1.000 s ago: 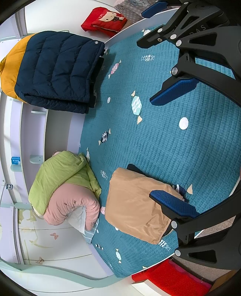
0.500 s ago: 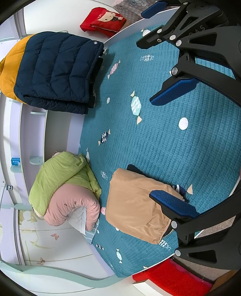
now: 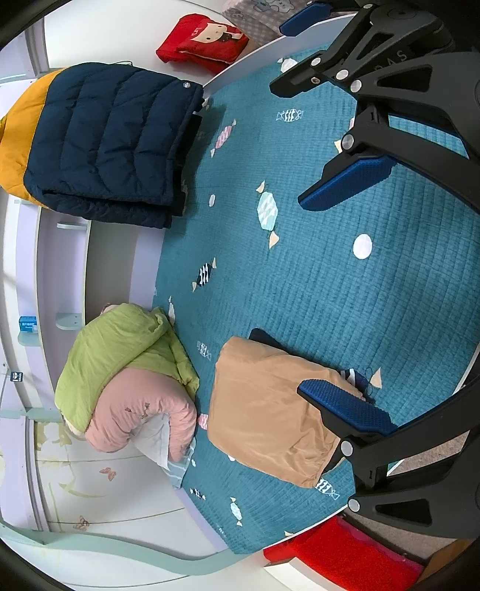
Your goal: Fold large clothes
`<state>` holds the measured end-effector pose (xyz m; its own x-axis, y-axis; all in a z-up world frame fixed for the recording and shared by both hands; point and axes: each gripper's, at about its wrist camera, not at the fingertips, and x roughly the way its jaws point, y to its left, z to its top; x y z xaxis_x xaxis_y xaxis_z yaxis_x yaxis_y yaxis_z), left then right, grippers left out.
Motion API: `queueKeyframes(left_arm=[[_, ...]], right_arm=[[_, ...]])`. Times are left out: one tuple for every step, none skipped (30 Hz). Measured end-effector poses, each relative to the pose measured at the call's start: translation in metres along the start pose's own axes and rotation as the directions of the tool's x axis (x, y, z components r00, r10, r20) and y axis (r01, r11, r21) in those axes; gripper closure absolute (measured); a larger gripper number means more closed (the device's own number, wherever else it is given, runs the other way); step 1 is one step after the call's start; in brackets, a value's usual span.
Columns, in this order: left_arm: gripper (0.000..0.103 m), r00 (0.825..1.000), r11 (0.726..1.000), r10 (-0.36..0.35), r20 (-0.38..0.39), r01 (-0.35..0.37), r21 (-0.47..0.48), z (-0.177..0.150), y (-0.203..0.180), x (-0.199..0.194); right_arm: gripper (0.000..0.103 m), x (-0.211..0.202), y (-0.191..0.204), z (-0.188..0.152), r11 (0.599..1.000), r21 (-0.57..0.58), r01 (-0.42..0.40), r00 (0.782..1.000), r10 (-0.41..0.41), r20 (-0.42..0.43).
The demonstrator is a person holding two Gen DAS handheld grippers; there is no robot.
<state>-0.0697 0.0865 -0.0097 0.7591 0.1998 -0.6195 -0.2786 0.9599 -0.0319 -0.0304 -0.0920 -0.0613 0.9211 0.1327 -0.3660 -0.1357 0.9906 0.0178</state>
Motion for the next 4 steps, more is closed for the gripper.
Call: queueKeyframes(left_arm=[[0.01,1.0,1.0,-0.001,0.001,0.001,0.002,0.0002,0.0003,0.0004],[0.01,1.0,1.0,-0.001,0.003,0.001,0.003,-0.0001,0.0007,0.0002],[0.01,1.0,1.0,-0.003,0.002,0.003,0.002,0.0005,0.0003,0.0007],[0.01,1.0,1.0,-0.004,0.001,0.004,0.002,0.0004,0.0006,0.001]], right_arm=[[0.008,0.0002,0.0003,0.0004,1.0,-0.001,0.001,1.0,-0.001,0.001],[0.008,0.0,0.0001,0.0003,1.0,-0.001,0.001,1.0,-0.001,0.002],[0.008,-0.0002,-0.0003,0.0001,1.0,-0.001,0.001,1.0,-0.001,0.002],[0.008,0.0002,0.0001,0.0004,1.0,-0.002,0.002,1.0,-0.002,0.002]])
